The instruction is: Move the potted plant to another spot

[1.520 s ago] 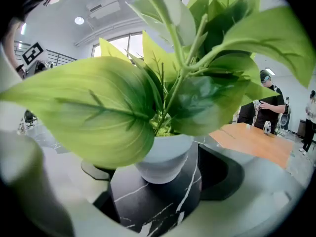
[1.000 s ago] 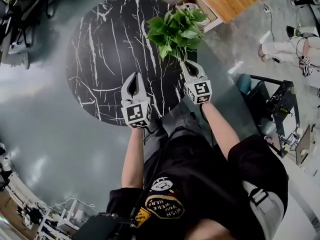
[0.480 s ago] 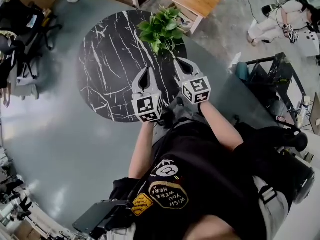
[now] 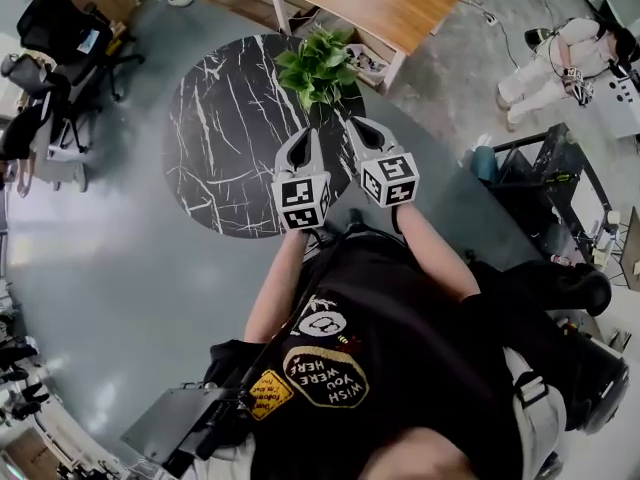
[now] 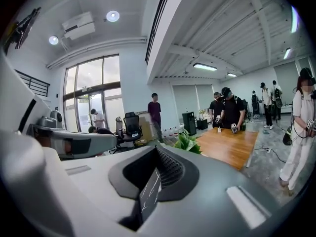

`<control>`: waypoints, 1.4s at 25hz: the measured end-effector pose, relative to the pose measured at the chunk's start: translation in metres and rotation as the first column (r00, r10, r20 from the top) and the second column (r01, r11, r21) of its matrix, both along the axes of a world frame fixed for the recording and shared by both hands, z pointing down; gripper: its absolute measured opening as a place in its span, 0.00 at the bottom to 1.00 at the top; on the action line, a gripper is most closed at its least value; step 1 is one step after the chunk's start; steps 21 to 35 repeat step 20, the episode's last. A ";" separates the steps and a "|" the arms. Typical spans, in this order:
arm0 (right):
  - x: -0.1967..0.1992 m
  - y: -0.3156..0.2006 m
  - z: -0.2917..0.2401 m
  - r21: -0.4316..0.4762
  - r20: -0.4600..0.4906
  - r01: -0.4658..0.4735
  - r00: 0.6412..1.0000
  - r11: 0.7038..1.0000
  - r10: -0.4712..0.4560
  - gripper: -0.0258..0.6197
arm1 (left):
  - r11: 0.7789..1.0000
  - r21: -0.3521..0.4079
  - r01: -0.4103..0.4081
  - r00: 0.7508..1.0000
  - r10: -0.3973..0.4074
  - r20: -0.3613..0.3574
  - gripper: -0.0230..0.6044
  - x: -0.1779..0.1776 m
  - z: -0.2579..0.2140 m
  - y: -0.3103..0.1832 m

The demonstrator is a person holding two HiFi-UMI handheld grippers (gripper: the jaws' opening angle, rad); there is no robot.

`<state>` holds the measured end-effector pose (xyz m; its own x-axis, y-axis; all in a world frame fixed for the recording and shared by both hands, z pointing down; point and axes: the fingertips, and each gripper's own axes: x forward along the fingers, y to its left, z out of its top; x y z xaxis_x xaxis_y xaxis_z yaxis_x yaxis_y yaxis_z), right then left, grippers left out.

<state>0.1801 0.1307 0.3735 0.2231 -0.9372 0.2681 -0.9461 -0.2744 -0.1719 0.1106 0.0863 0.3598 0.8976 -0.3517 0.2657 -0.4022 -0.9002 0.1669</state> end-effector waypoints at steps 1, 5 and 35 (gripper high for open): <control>-0.001 0.001 -0.002 0.003 -0.003 0.007 1.000 1.000 -0.007 0.04 | 1.000 0.008 0.003 1.000 -0.003 0.001 0.04 0.000 -0.003 0.001; -0.004 0.006 -0.009 0.011 -0.007 0.029 1.000 1.000 -0.029 0.04 | 1.000 0.019 0.021 1.000 -0.021 0.001 0.04 -0.002 -0.009 0.002; -0.007 0.019 -0.018 0.013 -0.004 0.058 0.998 0.998 -0.058 0.04 | 0.999 0.026 0.033 0.999 -0.033 0.008 0.04 -0.002 -0.013 0.010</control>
